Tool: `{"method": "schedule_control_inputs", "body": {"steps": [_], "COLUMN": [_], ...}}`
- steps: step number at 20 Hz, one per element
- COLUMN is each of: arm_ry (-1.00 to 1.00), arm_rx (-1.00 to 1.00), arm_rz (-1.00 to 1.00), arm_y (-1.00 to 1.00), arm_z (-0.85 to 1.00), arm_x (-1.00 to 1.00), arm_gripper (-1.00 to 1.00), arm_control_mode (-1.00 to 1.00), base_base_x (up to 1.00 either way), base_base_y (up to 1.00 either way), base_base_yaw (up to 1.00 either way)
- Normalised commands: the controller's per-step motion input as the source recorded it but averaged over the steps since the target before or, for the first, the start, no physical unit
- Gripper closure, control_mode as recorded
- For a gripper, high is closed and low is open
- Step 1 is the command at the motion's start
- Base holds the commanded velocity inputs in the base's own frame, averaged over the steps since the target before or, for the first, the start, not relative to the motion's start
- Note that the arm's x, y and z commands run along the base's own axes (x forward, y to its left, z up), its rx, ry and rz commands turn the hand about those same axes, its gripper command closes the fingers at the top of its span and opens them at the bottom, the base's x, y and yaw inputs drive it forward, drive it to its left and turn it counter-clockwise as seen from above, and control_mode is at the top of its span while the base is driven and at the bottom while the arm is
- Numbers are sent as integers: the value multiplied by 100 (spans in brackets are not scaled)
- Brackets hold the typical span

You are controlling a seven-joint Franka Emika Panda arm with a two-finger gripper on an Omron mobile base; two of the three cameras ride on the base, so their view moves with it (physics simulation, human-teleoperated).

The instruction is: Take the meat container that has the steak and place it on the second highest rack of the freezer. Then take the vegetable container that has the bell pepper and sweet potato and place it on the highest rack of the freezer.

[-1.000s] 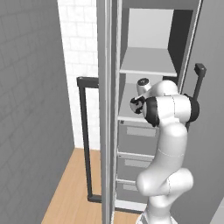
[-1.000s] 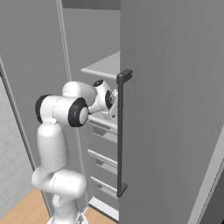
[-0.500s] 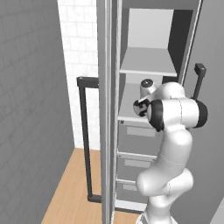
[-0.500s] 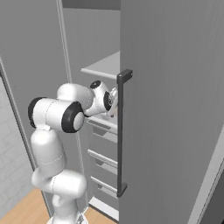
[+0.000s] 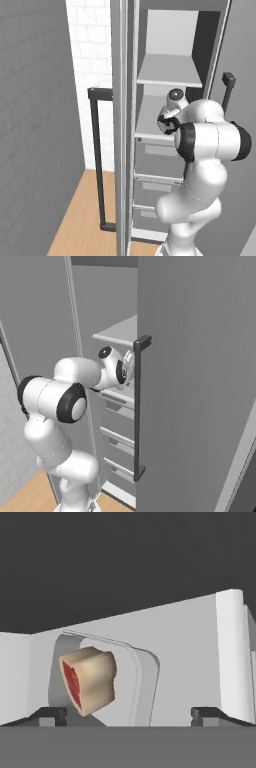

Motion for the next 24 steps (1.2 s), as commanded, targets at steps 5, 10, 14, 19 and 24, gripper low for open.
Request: {"method": "schedule_control_inputs", "body": {"steps": [5,10,14,19,24], "arm_ry": [1,7,12,8,13], "arm_rx": [0,3,6,3,4], "arm_rz": [0,-1,0,0,0], "arm_y": [4,9,23,39,21], "arm_z": [19,45,71,67,45], "arm_x": [-95,-94,-71,-62,-88], "arm_gripper": [-100,-100,-100,-100,-100], "arm_control_mode": [-100,-100,-100,-100,-100], "base_base_x": [0,0,0,0,0], "base_base_y": [0,0,0,0,0], "base_base_yaw": [0,0,0,0,0]}}
